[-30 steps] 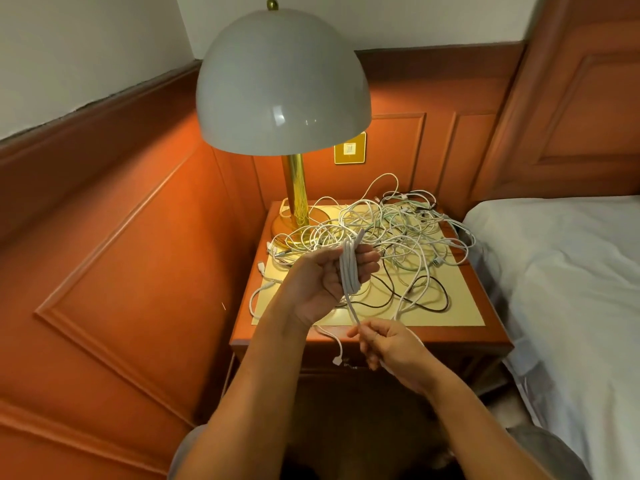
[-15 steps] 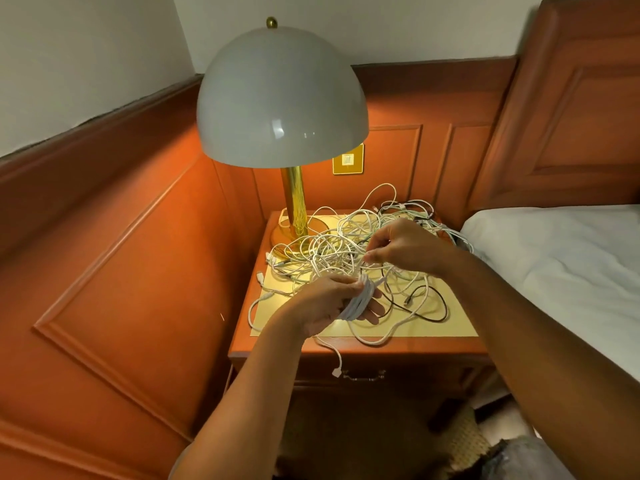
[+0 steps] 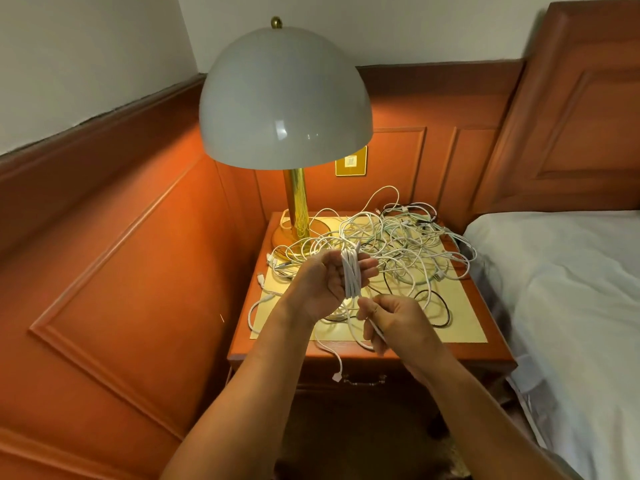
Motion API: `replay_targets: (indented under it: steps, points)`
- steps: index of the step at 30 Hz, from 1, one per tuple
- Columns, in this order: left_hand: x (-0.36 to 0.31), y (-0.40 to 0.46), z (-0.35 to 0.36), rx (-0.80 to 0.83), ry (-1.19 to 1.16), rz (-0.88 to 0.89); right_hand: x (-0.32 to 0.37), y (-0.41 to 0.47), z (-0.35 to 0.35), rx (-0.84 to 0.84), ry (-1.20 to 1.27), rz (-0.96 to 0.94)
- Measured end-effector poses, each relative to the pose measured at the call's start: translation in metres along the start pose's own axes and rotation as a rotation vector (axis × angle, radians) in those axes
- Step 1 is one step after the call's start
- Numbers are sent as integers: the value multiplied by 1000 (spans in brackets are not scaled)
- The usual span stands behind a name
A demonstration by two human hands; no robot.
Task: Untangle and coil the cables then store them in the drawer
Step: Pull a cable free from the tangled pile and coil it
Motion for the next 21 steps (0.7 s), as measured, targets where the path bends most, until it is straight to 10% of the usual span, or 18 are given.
replay_targets:
  steps: [5, 13, 21]
  points:
    - [-10, -2, 9, 46, -68, 69, -33, -17, 26, 159, 306, 84]
    - [-25, -23, 21, 129, -4, 95, -64, 16, -9, 189, -337, 206]
    - [-21, -38, 32, 233, 131, 111, 9, 104, -52, 177, -631, -63]
Point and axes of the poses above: each hand's wrist, its own y-axis towards the middle knuckle, its own z-axis out of the palm, x = y × z, the point moved 9 cm from there along y, towards the middle knuckle, and after that the axes turned 9 degrees about -z, right-handed, at the moved point
